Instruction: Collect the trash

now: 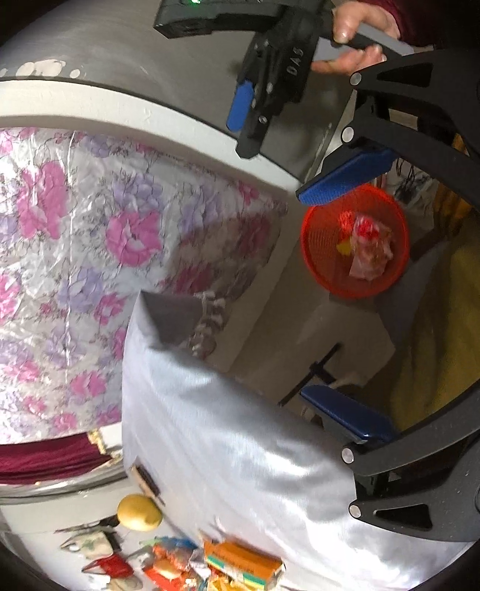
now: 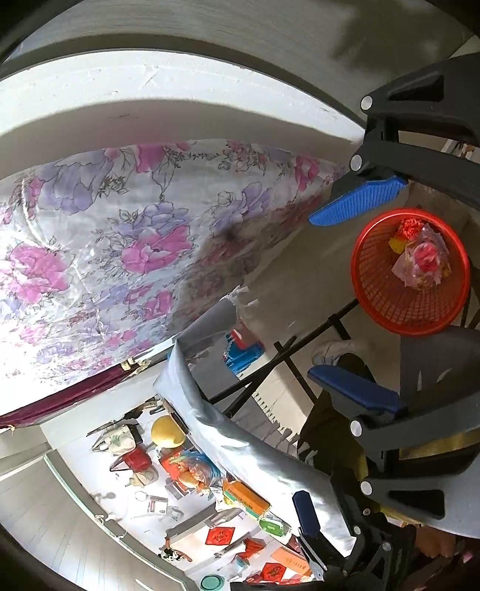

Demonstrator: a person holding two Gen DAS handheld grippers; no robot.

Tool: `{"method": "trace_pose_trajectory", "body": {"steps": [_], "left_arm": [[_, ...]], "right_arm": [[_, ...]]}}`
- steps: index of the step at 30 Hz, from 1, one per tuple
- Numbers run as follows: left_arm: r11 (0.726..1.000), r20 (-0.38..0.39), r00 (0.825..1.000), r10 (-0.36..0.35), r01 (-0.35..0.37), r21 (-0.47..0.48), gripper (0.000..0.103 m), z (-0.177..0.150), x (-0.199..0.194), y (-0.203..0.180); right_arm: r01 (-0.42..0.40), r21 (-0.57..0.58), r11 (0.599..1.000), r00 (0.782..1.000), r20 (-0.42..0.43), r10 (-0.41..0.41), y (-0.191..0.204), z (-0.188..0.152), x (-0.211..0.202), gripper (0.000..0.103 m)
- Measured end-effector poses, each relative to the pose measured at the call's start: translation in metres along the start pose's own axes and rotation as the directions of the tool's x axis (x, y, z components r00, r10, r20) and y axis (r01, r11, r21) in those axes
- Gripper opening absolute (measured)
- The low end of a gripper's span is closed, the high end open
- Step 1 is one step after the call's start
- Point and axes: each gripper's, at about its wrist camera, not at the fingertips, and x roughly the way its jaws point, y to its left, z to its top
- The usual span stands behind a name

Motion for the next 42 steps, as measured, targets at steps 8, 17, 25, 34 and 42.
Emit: {"method": "trace_pose_trajectory", "body": {"steps": [8,17,25,34,42], "left_arm": [[0.998,0.019,0.999,0.046,-0.045,-0.034,0.096,-0.008,-0.01,0.018],[0.994,0.038,0.994,0.098,-0.096,-0.058,0.096,-0.014,-0.02,0.032],[0.982,0.045,0.99,0.136,-0.128,-0.139,0.096,-0.02,-0.029,0.062],[0.943,0.07,0.975,0.212,-0.185,-0.278,0.096,-0.033,-0.052,0.118],[0.881,0.108,0.943,0.315,-0.248,-0.404,0.096,-0.048,-0.088,0.181]], "right_arm": [[-0.012,-0.028,1.0,1.0,0.01,0.012,0.013,0.001,-0.004,0.083],[-0.022,-0.054,0.998,1.0,0.008,0.023,0.024,0.001,-0.006,0.09],[-0.05,-0.069,0.996,0.999,-0.003,0.05,0.04,0.004,-0.003,0.091],[-0.122,-0.136,0.983,0.992,-0.008,0.122,0.092,0.014,0.0,0.092],[-0.189,-0.23,0.955,0.982,-0.022,0.189,0.156,0.022,0.003,0.096]]}}
